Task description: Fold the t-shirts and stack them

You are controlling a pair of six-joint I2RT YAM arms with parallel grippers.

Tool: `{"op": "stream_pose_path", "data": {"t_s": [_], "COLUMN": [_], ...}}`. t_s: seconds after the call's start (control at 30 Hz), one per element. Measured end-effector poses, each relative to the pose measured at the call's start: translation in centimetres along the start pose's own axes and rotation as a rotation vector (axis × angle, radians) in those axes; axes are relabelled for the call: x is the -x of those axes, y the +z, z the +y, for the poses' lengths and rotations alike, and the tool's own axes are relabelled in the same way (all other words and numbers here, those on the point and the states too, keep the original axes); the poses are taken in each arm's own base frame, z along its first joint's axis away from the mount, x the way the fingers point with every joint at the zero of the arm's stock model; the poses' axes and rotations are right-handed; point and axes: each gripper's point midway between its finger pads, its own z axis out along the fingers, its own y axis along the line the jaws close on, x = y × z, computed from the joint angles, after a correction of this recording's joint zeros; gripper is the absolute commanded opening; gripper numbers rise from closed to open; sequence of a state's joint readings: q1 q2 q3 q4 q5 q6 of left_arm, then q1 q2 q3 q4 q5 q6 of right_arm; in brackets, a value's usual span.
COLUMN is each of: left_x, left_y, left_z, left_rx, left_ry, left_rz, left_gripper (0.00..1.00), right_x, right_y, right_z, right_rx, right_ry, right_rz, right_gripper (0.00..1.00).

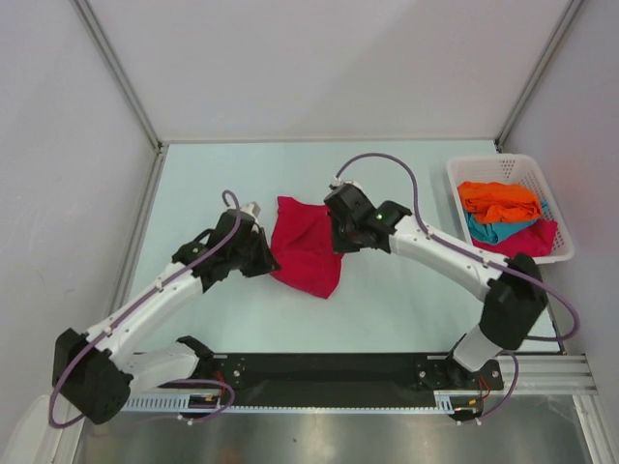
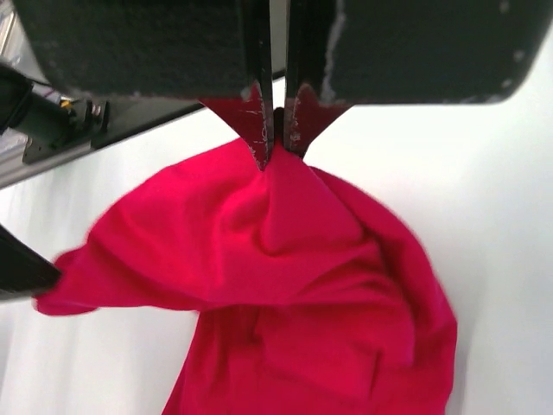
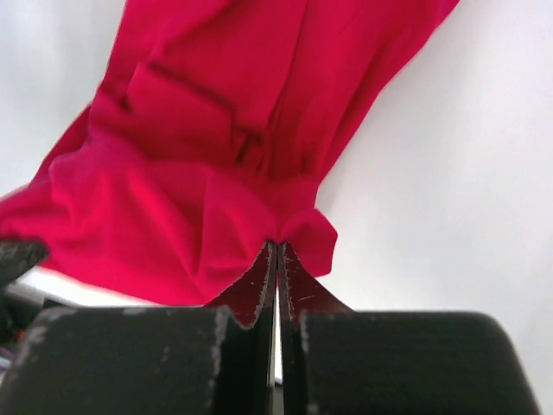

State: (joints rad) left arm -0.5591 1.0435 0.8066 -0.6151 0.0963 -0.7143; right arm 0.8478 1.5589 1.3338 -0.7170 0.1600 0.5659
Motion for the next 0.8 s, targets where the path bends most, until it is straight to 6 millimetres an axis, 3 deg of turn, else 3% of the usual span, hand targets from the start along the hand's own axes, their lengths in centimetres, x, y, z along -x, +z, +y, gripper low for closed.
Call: {"op": "stream_pose_path", "data": {"t_s": [0.23, 0.4, 0.57, 0.8], "left_x": [5.6, 8.7, 11.1, 12.9], "left_y": [3.2, 5.1, 6.6, 8.7], "left_z": [-2.8, -3.3, -2.7, -0.7], "left_rx": [0.028, 0.060, 0.095, 0.150], "left_ry": [0.038, 0.046, 0.032, -0.007], "left_rz": [-0.041, -0.064, -0.074, -0.060], "left_gripper": [0.00, 0.00, 0.00, 0.00], "right_x": [4.6, 6.5, 7.6, 8.1], "right_y": [5.1, 6.7, 8.0, 9.6], "right_z": [-1.6, -2.3, -3.3, -5.6], "right_rx": [-0.051, -0.061, -0.082, -0.130], "right_ry": [-0.021, -0.035, -0.035, -0.010], "right_rz": [0.013, 0.008, 0.012, 0.026], "right_gripper": [0.00, 0.00, 0.00, 0.00]}}
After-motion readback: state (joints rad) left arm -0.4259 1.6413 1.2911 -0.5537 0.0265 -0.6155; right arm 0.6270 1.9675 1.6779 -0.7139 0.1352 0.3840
